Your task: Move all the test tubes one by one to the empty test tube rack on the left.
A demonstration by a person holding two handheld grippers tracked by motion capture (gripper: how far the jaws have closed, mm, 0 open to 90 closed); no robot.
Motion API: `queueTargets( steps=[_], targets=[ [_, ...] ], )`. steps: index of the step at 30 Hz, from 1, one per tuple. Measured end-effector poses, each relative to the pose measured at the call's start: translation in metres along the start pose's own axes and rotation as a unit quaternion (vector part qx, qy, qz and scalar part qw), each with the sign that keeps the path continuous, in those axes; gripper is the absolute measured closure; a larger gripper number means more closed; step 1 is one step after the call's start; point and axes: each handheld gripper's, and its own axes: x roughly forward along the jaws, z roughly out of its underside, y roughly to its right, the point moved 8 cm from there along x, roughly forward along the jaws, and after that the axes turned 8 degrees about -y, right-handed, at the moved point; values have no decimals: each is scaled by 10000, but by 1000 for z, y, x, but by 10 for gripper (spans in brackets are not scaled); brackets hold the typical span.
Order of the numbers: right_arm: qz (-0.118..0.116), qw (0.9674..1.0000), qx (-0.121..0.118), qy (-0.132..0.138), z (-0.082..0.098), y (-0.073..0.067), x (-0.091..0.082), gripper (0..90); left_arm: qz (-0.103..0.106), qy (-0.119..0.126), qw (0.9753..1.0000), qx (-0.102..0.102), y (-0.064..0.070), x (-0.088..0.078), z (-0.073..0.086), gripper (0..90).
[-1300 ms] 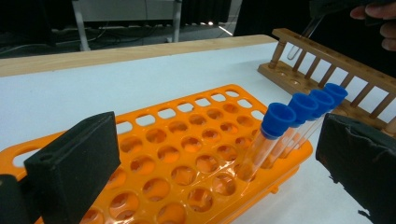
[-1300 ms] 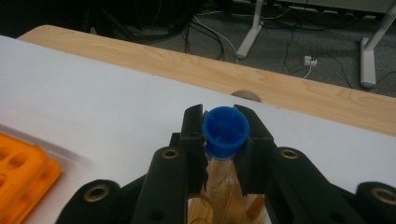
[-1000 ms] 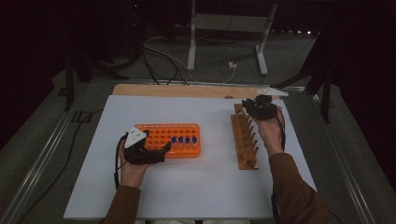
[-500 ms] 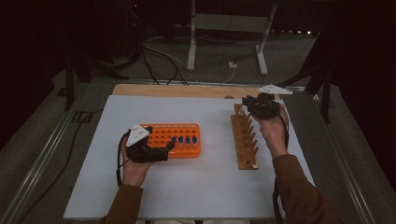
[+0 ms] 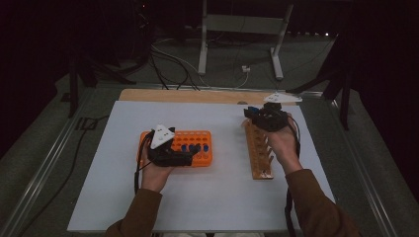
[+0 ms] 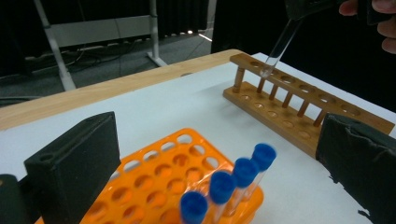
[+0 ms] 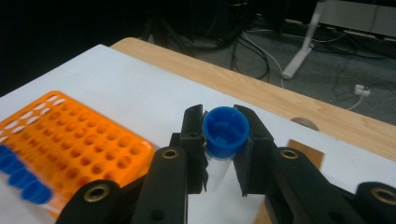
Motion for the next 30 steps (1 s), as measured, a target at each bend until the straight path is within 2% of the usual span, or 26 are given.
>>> queueTargets(
  steps=[6,11,16,20,25,30],
  targets=[
    [-227,9997,-85,17,-1,-16,-5,758,15,-35,9999,146,11,10,-8,8],
    [-514,9986,-78,31,-1,-29,-9,758,9,-93,9997,237,18,17,-11,15],
    [-643,9977,-211,-13,-1,-43,-11,758,149,-81,9993,347,31,24,-16,40],
    [-720,9969,-329,-36,-1,-54,-12,758,175,-51,9985,519,41,30,-22,81],
    [-855,9954,-428,-42,-2,-68,-12,757,157,12,9977,661,53,38,-30,180],
    [-993,9940,-455,-33,-3,-77,-13,757,165,55,9971,747,61,45,-35,352]
  ],
)
